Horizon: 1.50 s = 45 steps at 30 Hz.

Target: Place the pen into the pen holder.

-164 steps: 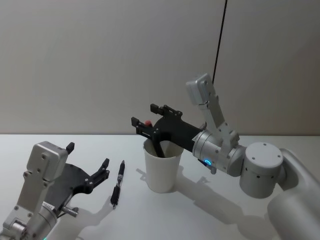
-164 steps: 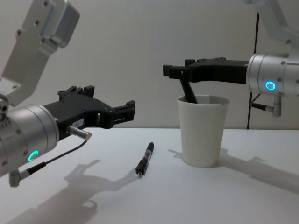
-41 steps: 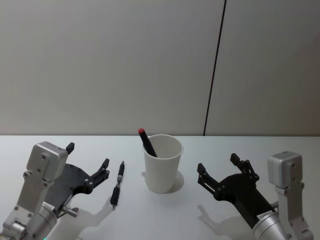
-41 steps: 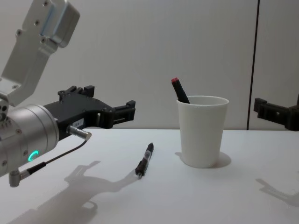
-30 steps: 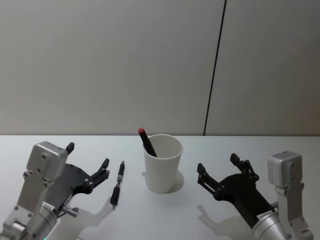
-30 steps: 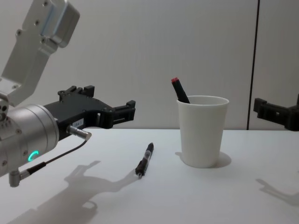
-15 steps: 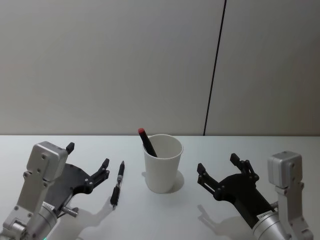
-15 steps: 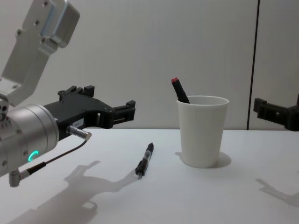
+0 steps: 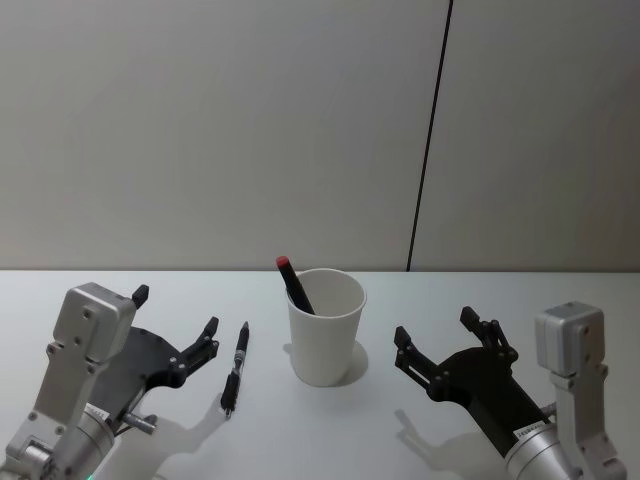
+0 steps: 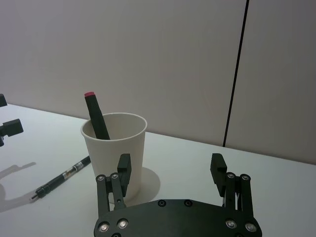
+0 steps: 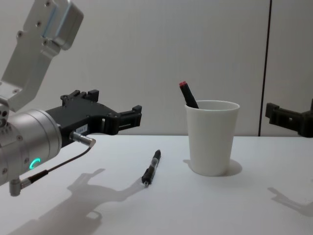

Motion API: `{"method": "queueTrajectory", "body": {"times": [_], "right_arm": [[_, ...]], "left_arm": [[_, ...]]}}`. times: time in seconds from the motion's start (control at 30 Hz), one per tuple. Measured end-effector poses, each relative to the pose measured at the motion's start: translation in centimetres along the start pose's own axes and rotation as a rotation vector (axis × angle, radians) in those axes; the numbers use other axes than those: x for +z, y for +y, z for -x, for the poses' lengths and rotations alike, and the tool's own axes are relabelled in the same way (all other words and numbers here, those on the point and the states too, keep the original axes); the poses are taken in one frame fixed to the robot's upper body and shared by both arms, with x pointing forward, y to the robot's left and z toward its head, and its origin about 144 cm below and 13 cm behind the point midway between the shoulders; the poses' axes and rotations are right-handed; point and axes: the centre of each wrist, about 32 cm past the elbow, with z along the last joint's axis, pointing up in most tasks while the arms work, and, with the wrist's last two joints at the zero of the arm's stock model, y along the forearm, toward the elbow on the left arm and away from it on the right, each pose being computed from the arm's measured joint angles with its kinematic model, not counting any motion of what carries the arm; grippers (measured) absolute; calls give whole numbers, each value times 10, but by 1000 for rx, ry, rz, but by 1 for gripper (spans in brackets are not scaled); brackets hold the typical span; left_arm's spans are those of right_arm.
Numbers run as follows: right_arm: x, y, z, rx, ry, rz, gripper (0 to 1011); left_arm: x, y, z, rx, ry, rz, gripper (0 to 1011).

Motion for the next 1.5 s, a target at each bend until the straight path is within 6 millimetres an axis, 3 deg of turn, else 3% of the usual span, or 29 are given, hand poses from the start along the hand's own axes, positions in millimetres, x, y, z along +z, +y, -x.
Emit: {"method": "queueTrajectory", "body": {"times": [1.5], "right_arm": [[0,0,0,0,0,0,1001]], "left_arm": [[0,0,0,0,0,0,1002]]}}
